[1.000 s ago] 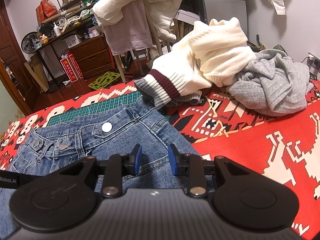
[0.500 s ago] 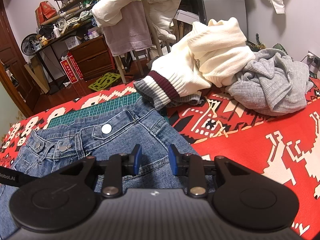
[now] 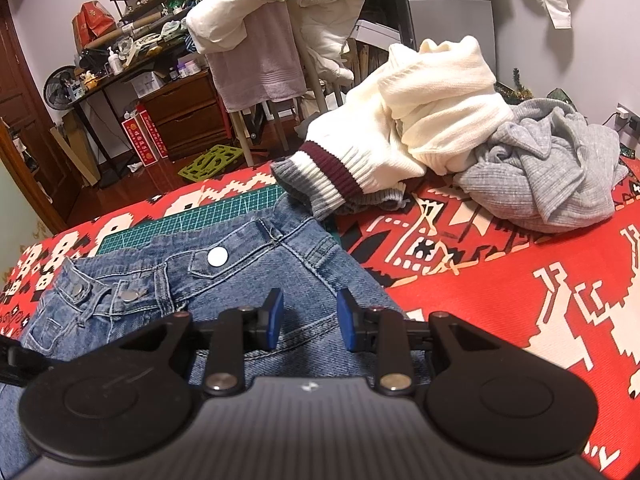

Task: Fold clothes

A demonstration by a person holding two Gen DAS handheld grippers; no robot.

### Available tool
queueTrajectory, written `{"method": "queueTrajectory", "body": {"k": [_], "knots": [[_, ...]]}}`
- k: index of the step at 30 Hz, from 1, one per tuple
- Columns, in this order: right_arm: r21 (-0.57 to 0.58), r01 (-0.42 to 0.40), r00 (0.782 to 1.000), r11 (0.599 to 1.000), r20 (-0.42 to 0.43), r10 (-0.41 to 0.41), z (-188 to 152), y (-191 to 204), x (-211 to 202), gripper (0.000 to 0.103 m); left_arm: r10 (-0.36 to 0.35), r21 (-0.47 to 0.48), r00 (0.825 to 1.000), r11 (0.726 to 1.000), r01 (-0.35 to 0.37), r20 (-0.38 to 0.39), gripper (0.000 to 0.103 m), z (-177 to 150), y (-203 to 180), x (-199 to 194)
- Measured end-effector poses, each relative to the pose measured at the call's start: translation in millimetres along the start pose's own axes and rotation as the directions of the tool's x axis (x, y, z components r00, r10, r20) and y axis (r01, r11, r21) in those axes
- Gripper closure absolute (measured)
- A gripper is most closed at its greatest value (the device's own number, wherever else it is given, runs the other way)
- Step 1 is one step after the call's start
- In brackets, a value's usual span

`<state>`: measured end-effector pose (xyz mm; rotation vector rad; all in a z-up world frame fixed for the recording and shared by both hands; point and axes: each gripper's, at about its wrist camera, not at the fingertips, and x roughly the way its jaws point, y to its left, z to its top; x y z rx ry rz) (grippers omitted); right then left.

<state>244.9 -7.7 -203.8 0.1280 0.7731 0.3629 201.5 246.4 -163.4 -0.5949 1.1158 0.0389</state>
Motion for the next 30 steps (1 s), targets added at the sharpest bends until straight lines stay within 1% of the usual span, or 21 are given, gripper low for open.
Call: {"method": "queueTrajectory", "body": {"k": [1,3,6,9,12,16,23,25,26,29,30], "knots": [[0.000,0.000,1.000,1.000,-0.001,0.000,-0.1,0.0,0.1,0.071,-0.006,0.001,1.000,1.000,0.006,-0.003,0.098,-1.1,-2.2,1.9],[0.000,0.001,1.000,1.000,-0.002,-0.001,0.2,-0.6,0.5,0.071,0.030,0.022,1.000,0.999,-0.030,-0.003,0.100,-2.7,-4.6,6.6],[0.002,0.001,1.000,1.000,-0.002,-0.001,0.0,-1.5,1.2,0.071,0.076,0.042,0.997,0.996,-0.076,0.003,0.100,-5.6,-3.6,10.6],[0.002,0.000,1.000,1.000,-0.005,0.000,-0.5,-1.8,2.4,0.071,0.089,0.076,0.996,0.993,-0.090,0.014,0.100,-10.1,-3.9,8.9],[0.003,0.000,1.000,1.000,-0.003,0.000,-0.3,-1.8,1.7,0.071,0.096,0.082,0.995,0.992,-0.097,0.021,0.100,-12.2,-4.4,8.0],[0.007,0.001,1.000,1.000,-0.002,-0.001,0.3,-2.3,0.7,0.071,0.083,0.057,0.996,0.995,-0.084,0.015,0.100,-10.9,-0.4,6.1],[0.007,-0.002,1.000,1.000,-0.004,0.002,0.2,-1.5,0.1,0.071,0.084,0.079,0.996,0.993,-0.086,0.028,0.100,-20.6,-0.9,1.4],[0.010,-0.002,1.000,1.000,-0.003,0.002,0.2,-2.0,-0.2,0.071,0.079,0.060,0.997,0.995,-0.081,0.026,0.100,-22.0,2.9,-0.8],[0.012,-0.003,1.000,1.000,-0.002,0.003,0.2,-2.3,-0.2,0.071,0.089,0.048,0.996,0.995,-0.091,0.025,0.100,-22.2,5.0,-2.5],[0.015,-0.004,1.000,1.000,-0.001,0.004,0.3,-2.5,-0.3,0.070,0.021,-0.037,1.000,0.999,-0.021,0.006,0.101,-17.5,16.7,-5.6],[0.015,-0.004,1.000,1.000,0.000,0.004,0.6,-2.5,-0.5,0.070,-0.013,-0.070,1.000,0.997,0.014,0.009,0.101,-14.0,20.0,-7.4]]}}
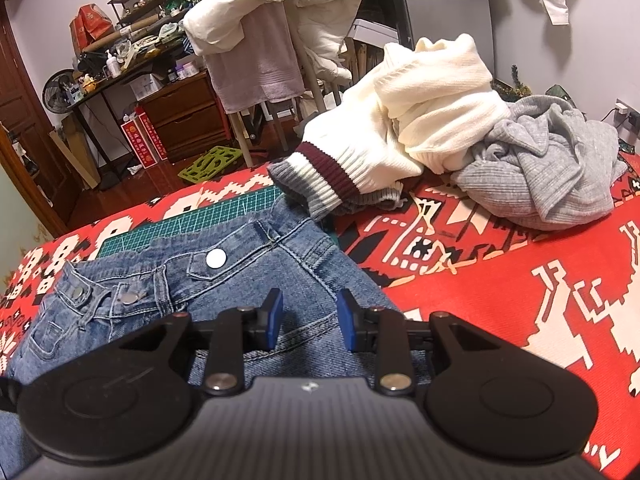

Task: Fold clothes

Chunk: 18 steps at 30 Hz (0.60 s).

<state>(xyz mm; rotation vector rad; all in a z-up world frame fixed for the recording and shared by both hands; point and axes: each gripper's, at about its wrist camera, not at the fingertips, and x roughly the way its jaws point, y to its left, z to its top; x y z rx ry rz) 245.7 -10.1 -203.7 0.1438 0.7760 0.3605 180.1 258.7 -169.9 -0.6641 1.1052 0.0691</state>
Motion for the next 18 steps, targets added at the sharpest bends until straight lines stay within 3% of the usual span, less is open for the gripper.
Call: {"method": "queueTrajectory", "body": {"k": [2,7,12,18], "knots": [[-0.002,0.001,1.000,1.000,-0.001,-0.001,0.1,0.4,0.0,0.070,-0.044,-0.020,0.999,0.999,0.044,0.023,0.101,9.1,-1.5,-3.7],[-0.005,0.003,1.000,1.000,-0.003,-0.003,-0.5,0.6,0.3,0.070,-0.067,-0.019,0.995,0.998,0.068,0.074,0.101,35.9,-18.4,5.4],[0.001,0.002,1.000,1.000,-0.004,-0.002,-0.5,-1.0,0.7,0.070,0.052,0.001,0.997,0.999,-0.052,0.055,0.102,43.5,-18.9,25.4],[0.005,0.003,1.000,1.000,-0.005,-0.003,-0.9,-1.8,1.3,0.070,0.037,-0.026,0.996,0.999,-0.035,0.079,0.102,42.6,-7.4,14.8]]}}
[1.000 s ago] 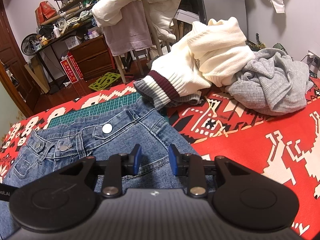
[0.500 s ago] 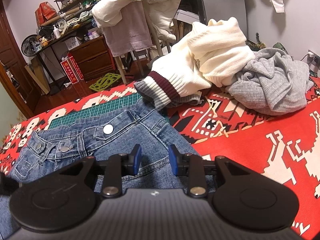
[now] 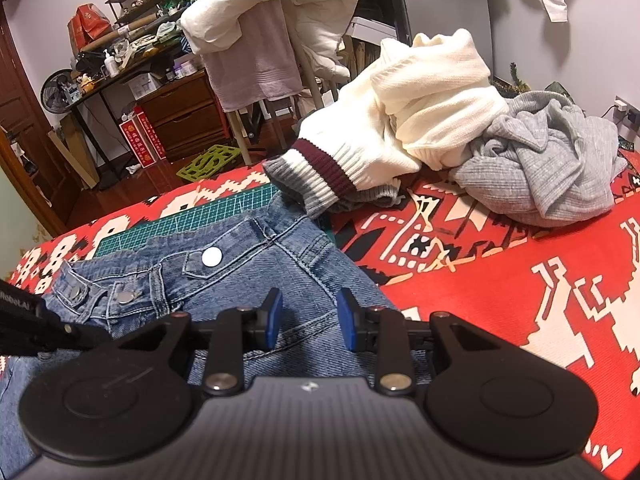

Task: Fold clothes

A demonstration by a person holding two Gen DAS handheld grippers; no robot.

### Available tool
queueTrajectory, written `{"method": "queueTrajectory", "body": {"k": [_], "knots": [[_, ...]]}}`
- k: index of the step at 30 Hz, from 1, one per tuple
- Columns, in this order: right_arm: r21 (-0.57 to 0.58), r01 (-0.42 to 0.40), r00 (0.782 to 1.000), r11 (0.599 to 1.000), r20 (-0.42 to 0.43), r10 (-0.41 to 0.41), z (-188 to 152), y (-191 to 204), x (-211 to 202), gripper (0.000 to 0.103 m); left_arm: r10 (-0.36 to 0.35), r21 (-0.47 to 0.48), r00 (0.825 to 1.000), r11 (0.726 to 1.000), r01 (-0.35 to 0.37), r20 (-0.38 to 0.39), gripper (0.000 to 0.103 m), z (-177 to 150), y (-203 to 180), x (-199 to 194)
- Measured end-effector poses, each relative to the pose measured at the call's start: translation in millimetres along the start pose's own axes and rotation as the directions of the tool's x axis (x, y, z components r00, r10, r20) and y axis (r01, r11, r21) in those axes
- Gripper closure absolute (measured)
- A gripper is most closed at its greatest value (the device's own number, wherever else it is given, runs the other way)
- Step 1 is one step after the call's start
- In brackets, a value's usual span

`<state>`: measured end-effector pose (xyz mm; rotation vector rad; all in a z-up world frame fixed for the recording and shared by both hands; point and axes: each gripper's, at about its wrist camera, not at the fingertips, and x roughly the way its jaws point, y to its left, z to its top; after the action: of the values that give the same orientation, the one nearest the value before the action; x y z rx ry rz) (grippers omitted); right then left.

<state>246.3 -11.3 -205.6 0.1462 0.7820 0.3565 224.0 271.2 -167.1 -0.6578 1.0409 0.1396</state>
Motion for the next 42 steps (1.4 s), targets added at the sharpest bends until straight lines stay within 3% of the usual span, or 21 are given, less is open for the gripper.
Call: {"method": "queueTrajectory", "body": {"k": [4,8,15,18,22,26,31,36,42], "knots": [[-0.003,0.003,1.000,1.000,0.000,-0.003,0.4,0.8,-1.1,0.070,-0.103,-0.043,0.995,0.994,0.103,0.012,0.102,13.6,-8.6,0.7],[-0.008,0.005,1.000,1.000,-0.001,-0.005,-0.1,1.7,-1.1,0.070,-0.126,-0.033,0.992,0.991,0.126,0.018,0.102,30.3,-32.0,12.7],[0.002,-0.001,1.000,1.000,0.000,0.001,-0.2,-1.4,0.2,0.070,-0.037,-0.052,0.999,0.998,0.036,-0.008,0.102,40.3,-34.5,48.1],[0.004,-0.002,1.000,1.000,0.000,0.002,-0.3,-1.6,0.0,0.070,-0.057,-0.069,0.998,0.996,0.057,-0.002,0.102,42.0,-31.3,54.0],[0.000,0.001,1.000,1.000,0.001,-0.001,-0.7,-0.2,-1.1,0.070,-0.019,-0.029,0.999,0.999,0.019,0.026,0.102,45.3,-39.4,55.7],[-0.003,0.003,1.000,1.000,0.001,-0.003,-0.3,0.3,-1.9,0.070,0.037,-0.009,0.997,0.999,-0.037,0.064,0.103,54.8,-41.4,48.8],[-0.002,0.002,1.000,1.000,-0.001,-0.002,-0.4,-0.2,-0.6,0.070,-0.036,0.001,0.994,0.999,0.036,0.105,0.103,66.1,-26.6,8.4],[0.001,-0.002,1.000,1.000,0.000,0.002,0.0,-0.9,0.4,0.070,0.000,-0.016,0.994,1.000,0.001,0.109,0.103,71.0,11.4,-17.5],[-0.010,0.001,1.000,1.000,-0.001,-0.001,-0.2,1.5,0.3,0.070,0.025,-0.054,0.997,0.998,-0.021,0.079,0.103,65.6,44.2,-13.9]]}}
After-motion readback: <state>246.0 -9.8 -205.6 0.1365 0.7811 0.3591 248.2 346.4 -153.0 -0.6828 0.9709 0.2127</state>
